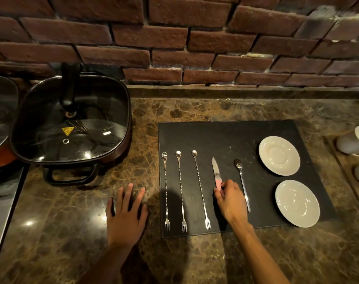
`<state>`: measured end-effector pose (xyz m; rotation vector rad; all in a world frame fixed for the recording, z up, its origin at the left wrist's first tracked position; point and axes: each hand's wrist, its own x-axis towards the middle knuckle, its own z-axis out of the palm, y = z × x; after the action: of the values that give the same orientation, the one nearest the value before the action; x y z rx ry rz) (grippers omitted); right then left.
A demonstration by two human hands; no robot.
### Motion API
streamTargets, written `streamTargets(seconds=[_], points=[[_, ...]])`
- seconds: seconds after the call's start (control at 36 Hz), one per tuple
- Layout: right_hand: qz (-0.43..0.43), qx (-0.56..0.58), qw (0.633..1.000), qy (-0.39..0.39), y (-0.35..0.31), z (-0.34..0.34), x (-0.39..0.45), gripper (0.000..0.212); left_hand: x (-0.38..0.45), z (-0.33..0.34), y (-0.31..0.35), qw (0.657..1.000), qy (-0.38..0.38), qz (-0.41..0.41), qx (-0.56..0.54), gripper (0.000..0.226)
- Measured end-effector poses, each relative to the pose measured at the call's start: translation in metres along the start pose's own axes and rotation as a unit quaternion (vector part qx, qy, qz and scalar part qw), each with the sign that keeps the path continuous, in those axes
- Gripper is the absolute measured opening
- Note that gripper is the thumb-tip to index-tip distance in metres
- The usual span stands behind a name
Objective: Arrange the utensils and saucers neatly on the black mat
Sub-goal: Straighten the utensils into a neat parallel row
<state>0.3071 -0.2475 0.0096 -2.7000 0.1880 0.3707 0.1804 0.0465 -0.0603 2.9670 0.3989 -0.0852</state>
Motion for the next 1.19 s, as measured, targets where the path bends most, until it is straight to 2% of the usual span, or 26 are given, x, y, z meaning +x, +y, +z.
streamTargets(seconds=[0.36,0.53,0.72,0.97,1.19], points=[[-0.001,0.01,1.0,-0.006,-0.003,0.004,0.0,0.021,0.0,-0.004,0.002,1.0,-0.004,0.001,0.003,0.056],[0.02,0.015,0.999,0.034,0.001,-0.008,0.002,0.033,0.0,0.0,0.0,1.0,-0.009,-0.003,-0.004,0.057],[0.057,-0.016,0.997,0.056,0.032,-0.033,0.019,0.022,-0.001,-0.003,0.001,1.0,-0.009,0.001,0.001,0.058],[0.023,-0.051,0.998,0.025,0.048,-0.032,0.027,0.014,-0.002,-0.011,0.006,1.0,-0.008,-0.004,-0.01,0.058],[0.004,-0.071,0.997,-0.008,0.043,-0.043,0.041,0.021,-0.002,-0.012,0.006,1.0,-0.01,-0.001,-0.003,0.058]])
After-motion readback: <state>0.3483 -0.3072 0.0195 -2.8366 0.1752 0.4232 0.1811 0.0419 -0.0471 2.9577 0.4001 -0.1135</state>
